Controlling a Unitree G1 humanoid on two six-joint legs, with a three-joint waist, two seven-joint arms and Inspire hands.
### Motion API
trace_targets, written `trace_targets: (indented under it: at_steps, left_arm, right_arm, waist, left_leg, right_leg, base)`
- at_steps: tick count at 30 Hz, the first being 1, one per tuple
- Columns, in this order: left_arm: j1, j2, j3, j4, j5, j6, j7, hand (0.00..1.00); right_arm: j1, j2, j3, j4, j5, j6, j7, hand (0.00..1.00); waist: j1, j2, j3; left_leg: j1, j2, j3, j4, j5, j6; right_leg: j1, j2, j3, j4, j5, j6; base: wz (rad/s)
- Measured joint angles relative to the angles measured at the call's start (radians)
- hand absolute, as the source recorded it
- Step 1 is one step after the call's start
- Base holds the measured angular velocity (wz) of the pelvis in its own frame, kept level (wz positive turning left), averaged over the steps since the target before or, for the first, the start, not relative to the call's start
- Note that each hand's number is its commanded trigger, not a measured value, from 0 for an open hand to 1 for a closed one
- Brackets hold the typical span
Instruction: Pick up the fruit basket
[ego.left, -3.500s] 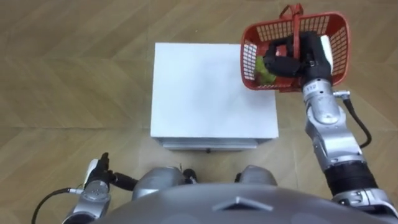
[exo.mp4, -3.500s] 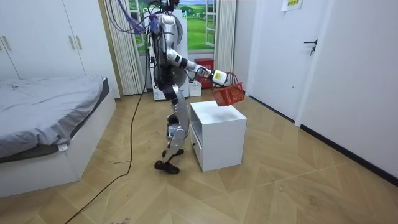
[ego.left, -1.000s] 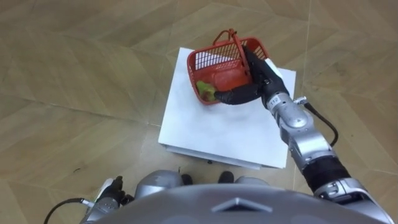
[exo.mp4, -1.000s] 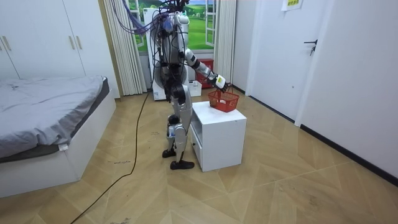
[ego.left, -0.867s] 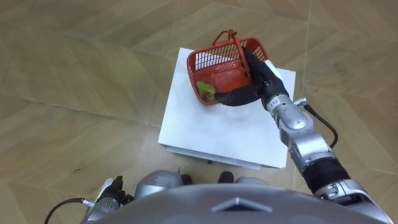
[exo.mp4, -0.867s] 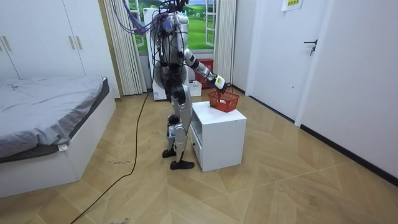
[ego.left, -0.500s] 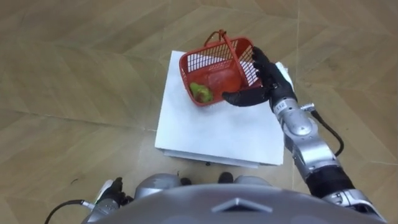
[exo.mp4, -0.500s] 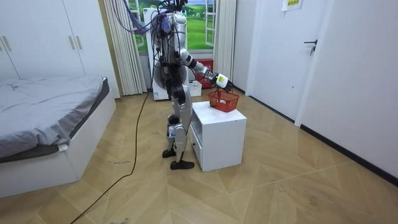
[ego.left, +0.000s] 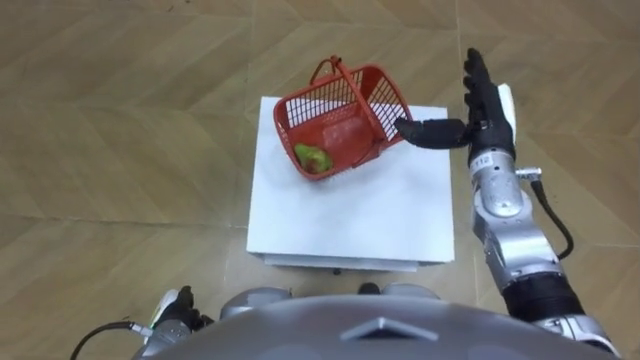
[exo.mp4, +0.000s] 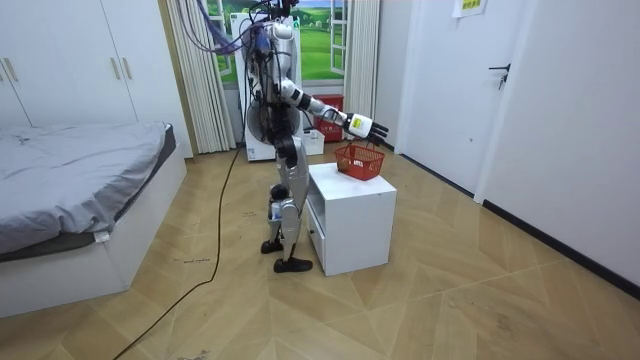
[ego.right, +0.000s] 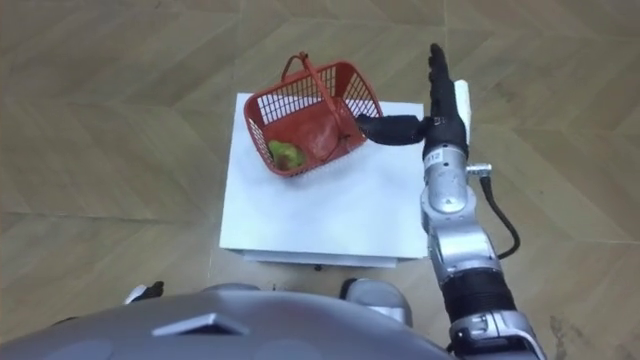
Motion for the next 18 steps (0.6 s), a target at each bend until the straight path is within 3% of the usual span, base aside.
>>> trace_targets:
  at_steps: [5,7,12,15,18]
  left_arm:
    - [-0.001,0.003,0.018,-0.01,0.0,-0.007,-0.002,0.0]
    - [0.001,0.005,0.027,-0.026,-0.007,-0.013,0.0,0.0]
    - [0.005,0.006,0.061,-0.029,-0.013,-0.032,0.012,0.0]
    - [0.008,0.009,0.1,-0.029,-0.013,-0.03,0.017,0.0]
    - [0.021,0.006,0.11,-0.027,-0.011,-0.028,0.017,0.0]
  right_arm:
    - [0.027,-0.011,-0.045,-0.019,-0.007,-0.001,-0.03,0.0]
    - [0.045,-0.02,-0.045,0.022,-0.028,-0.023,-0.041,0.0]
    - [0.103,-0.019,-0.06,0.143,-0.064,-0.025,-0.044,0.0]
    - [0.105,-0.021,-0.097,0.353,-0.079,-0.03,-0.043,0.0]
    - [0.124,-0.03,-0.121,0.523,-0.069,-0.008,-0.029,0.0]
  waist:
    - [-0.009,-0.004,-0.0026]
    - [-0.01,-0.011,-0.0052]
    - [-0.026,-0.017,-0.0044]
    - [-0.033,-0.021,-0.0046]
    - [-0.029,-0.024,-0.0056]
  left_leg:
    - [0.003,0.001,0.006,-0.001,0.0,0.0]
    - [0.007,0.002,0.021,-0.001,0.0,0.0]
    - [0.025,0.005,0.032,-0.005,-0.003,-0.006]
    - [0.039,0.01,0.032,-0.018,-0.006,-0.009]
    - [0.044,0.012,0.033,-0.021,-0.007,-0.011]
  right_leg:
    - [-0.004,0.001,0.004,0.0,0.0,0.0]
    - [-0.004,0.003,0.013,0.0,0.0,0.0]
    - [0.019,0.008,0.03,-0.015,0.0,0.0]
    - [0.025,0.015,0.031,-0.014,0.0,-0.003]
    - [0.027,0.018,0.033,-0.015,0.0,-0.004]
  base:
    - [-0.02]
    - [-0.12]
    - [-0.09]
    - [-0.02]
    - [-0.02]
